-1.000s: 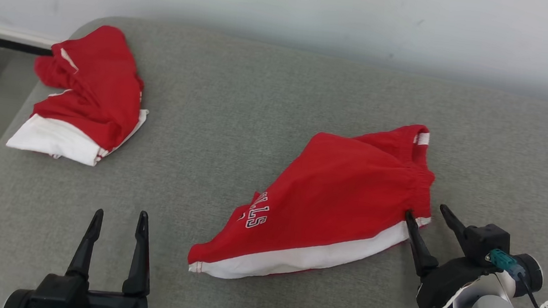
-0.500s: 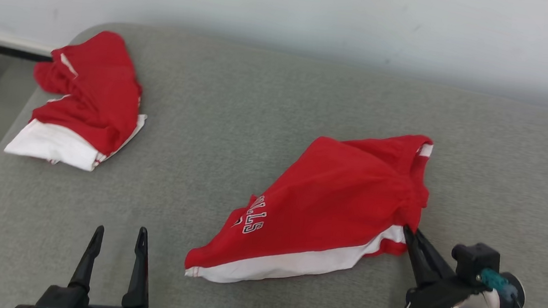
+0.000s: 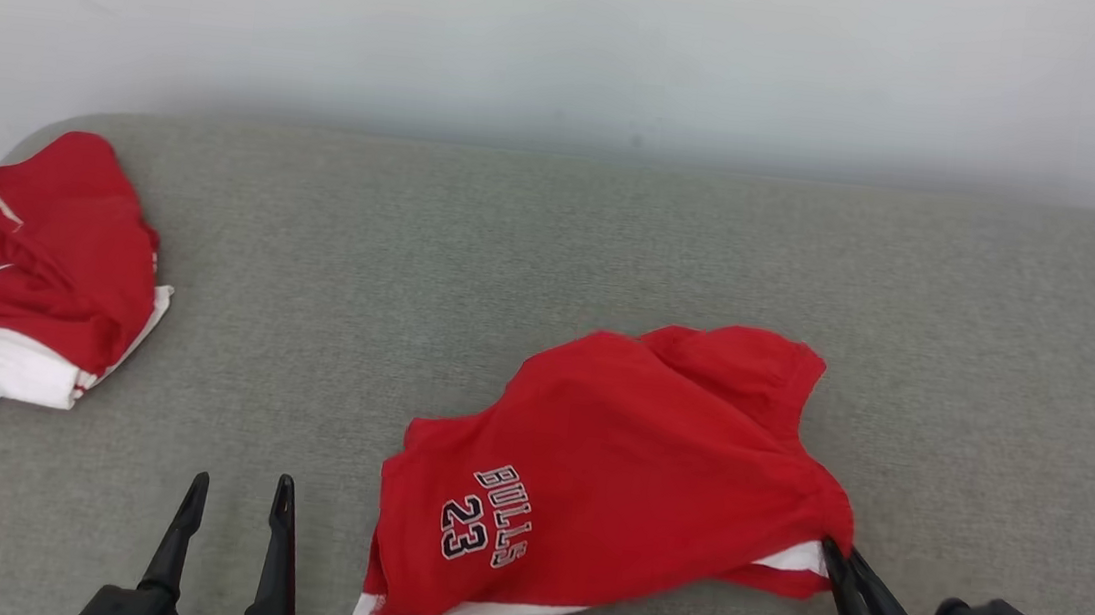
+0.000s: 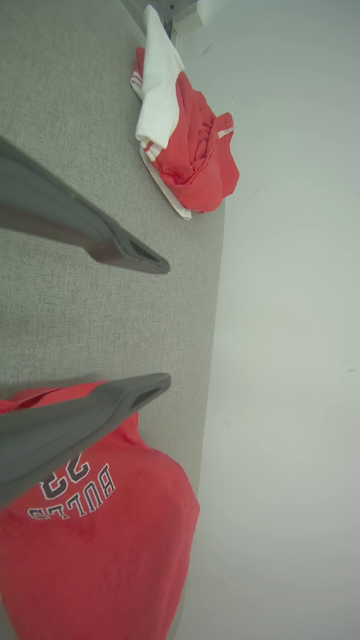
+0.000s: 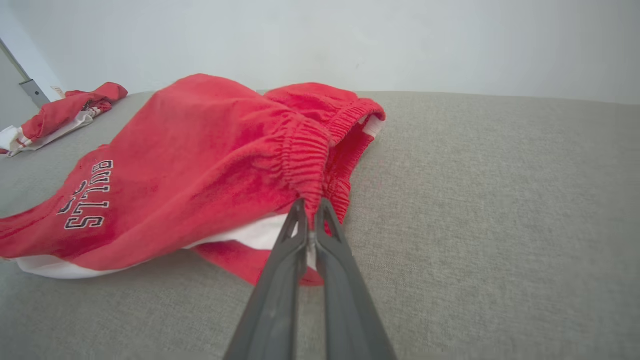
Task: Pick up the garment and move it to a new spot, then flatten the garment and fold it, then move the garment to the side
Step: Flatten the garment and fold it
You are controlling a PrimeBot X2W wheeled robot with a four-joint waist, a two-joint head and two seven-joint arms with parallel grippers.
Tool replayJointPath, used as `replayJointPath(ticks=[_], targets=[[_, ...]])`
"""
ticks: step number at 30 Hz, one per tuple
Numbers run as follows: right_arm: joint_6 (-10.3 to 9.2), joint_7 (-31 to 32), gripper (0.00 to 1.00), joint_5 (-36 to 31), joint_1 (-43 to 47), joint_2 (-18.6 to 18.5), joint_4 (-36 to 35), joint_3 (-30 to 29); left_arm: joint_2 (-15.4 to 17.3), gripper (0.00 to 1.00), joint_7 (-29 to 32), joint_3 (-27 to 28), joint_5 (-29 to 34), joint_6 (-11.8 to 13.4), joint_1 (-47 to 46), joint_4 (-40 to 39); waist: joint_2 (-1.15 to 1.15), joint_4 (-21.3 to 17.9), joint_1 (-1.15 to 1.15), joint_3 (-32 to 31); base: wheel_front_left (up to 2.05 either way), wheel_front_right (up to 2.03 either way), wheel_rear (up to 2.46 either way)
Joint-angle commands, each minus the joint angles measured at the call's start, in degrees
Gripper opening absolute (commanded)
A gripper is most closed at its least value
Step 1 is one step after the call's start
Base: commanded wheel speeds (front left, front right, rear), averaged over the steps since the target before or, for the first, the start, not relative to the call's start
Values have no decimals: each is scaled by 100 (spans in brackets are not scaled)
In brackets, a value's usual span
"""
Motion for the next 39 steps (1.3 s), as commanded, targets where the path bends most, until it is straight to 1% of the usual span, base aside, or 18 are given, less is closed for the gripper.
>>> replayJointPath(ticks=[1, 5, 8, 9, 10, 14, 24, 27, 34, 39], targets=[[8, 38, 0, -29, 128, 3, -98, -62, -9, 100, -19, 8, -20, 19, 9, 10, 0, -86, 0, 12, 0, 0, 0], [8, 283, 0, -94, 611, 103, -599, -397, -9, 100, -19, 9, -43, -2, -52, 41, 0, -111, 0, 59, 0, 0, 0], [8, 423, 0, -98, 903, 157, -824, -600, -11, 100, -19, 2, -56, -11, -71, 48, 0, -107, 0, 79, 0, 0, 0], [8, 447, 79, 2, 962, 239, -877, -670, -11, 100, -19, -9, -57, -2, -66, 52, 0, -103, 0, 82, 0, 0, 0], [8, 473, 100, 113, 1013, 326, -925, -719, -11, 100, -19, -6, -56, 3, -59, 52, 0, -104, 0, 78, 0, 0, 0], [8, 466, 100, -2, 1064, 385, -1093, -865, -11, 100, -19, 23, -39, -8, -10, 68, 0, -95, 0, 19, 0, 0, 0], [8, 57, 100, -414, 1036, 728, -1450, -1258, -4, 100, -19, 253, 208, -27, 151, -110, 0, -144, 0, -224, 0, 0, 0], [8, -9, 100, -547, 1049, 759, -1504, -1349, 0, 100, -19, 296, 262, -16, 215, -185, 0, -161, 0, -276, 0, 0, 0], [8, -147, 100, -700, 1176, 994, -1623, -1581, 78, 100, -19, 444, 353, 17, 402, -352, 0, -230, 0, -432, 0, 0, 0], [8, -188, 100, -741, 1262, 1065, -1633, -1577, 175, 100, -19, 546, 433, 34, 548, -437, 0, -283, 0, -448, 0, 0, 0]])
